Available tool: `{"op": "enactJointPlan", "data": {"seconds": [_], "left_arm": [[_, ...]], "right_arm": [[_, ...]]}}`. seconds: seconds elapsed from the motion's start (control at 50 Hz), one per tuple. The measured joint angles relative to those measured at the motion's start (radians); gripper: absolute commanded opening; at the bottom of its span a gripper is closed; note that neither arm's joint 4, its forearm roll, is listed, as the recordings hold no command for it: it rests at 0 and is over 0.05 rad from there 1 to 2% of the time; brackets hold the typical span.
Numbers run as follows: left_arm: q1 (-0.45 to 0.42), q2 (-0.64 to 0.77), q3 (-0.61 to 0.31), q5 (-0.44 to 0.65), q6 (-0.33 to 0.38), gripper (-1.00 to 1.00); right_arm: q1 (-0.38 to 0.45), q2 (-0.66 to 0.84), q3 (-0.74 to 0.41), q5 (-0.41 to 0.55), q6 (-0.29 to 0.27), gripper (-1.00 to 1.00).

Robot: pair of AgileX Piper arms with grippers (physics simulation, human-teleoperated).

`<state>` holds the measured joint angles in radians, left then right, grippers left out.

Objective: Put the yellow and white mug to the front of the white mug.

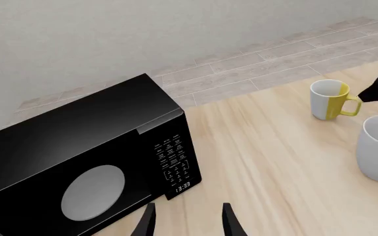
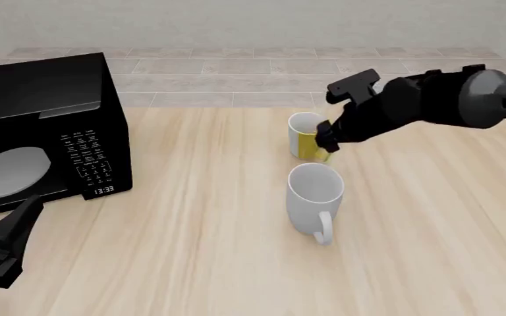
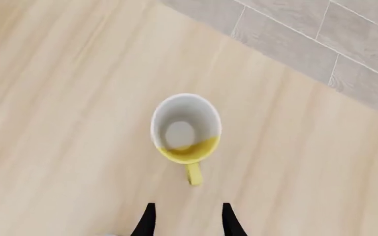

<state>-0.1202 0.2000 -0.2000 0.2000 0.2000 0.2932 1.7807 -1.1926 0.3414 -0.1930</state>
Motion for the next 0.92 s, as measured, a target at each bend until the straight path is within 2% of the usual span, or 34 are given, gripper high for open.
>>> {"op": "enactJointPlan", "data": {"seconds": [0.28, 0.68, 0.92], "left_arm": [[0.000, 0.000, 0.000, 0.000, 0.000, 1.00], [0.000, 0.000, 0.000, 0.000, 0.000, 1.00], [0.000, 0.000, 0.000, 0.000, 0.000, 1.00]], "right_arm": [[0.018, -0.232, 0.115, -0.020, 0.013, 1.00], [0.027, -0.492, 0.209, -0.026, -0.004, 1.00], [0.016, -0.633, 0.267, -0.069, -0.002, 1.00]]}}
